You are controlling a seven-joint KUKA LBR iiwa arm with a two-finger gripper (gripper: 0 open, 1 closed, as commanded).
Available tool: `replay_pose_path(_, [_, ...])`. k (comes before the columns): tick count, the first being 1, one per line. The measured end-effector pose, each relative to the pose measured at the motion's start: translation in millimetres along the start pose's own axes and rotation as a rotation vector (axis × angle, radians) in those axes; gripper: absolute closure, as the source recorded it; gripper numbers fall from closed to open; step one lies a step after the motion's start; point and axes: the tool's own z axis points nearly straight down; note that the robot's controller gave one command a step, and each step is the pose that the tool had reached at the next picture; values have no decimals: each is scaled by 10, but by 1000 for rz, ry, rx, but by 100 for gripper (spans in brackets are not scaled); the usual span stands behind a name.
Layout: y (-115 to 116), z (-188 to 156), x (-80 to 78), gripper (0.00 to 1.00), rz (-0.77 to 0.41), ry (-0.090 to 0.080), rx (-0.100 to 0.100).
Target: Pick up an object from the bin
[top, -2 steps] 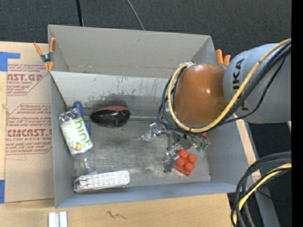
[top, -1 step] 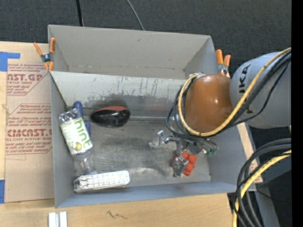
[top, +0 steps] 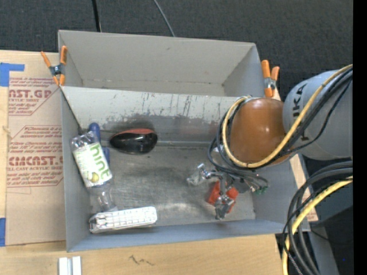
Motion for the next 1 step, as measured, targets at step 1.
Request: replay_pose_path(1, [-110,-67,210,0,-125,-3,1])
